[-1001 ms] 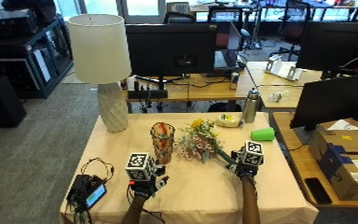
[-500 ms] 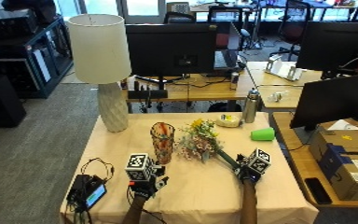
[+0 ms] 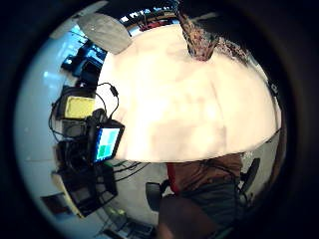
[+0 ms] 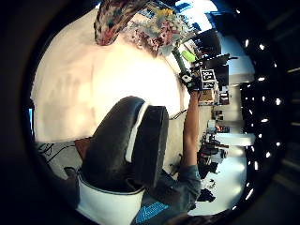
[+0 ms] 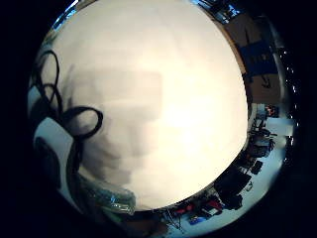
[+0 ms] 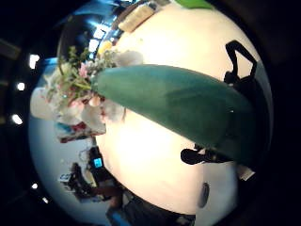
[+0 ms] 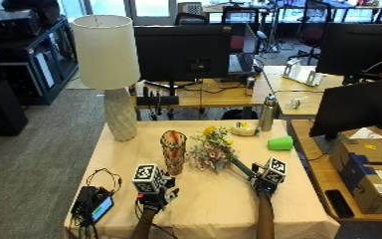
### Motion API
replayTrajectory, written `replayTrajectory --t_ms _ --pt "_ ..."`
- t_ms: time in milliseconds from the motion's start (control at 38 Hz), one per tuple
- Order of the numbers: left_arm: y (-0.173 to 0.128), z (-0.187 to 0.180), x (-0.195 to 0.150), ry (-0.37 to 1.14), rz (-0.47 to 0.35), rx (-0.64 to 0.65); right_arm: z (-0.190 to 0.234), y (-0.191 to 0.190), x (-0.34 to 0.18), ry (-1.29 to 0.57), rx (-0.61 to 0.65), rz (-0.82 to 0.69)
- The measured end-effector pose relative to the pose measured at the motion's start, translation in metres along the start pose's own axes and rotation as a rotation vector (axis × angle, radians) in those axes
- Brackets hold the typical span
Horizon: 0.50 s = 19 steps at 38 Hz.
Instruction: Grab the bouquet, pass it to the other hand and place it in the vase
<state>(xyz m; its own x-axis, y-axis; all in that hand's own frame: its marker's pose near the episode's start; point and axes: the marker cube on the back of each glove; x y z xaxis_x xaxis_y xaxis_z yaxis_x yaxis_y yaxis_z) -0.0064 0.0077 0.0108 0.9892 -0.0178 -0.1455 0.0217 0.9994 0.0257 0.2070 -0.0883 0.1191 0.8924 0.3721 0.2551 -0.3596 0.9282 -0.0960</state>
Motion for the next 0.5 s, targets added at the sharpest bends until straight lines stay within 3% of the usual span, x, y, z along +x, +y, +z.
replayTrajectory --t_ms 132,263,395,500 --pt "0.003 -0.002 0.000 0.001 0.001 -0.013 0.002 -0.003 0.015 0.088 0.049 0.074" --pt "0.001 -0.003 0.000 0.022 -0.003 -0.017 0.001 0.008 0.017 0.079 -0.026 0.102" --pt "0.000 -0.008 0.004 0.052 0.014 0.011 -0.006 -0.004 0.012 0.025 0.089 0.058" --pt "-0.002 -0.020 0.017 0.118 0.059 0.054 -0.020 0.000 0.003 -0.076 0.113 0.050"
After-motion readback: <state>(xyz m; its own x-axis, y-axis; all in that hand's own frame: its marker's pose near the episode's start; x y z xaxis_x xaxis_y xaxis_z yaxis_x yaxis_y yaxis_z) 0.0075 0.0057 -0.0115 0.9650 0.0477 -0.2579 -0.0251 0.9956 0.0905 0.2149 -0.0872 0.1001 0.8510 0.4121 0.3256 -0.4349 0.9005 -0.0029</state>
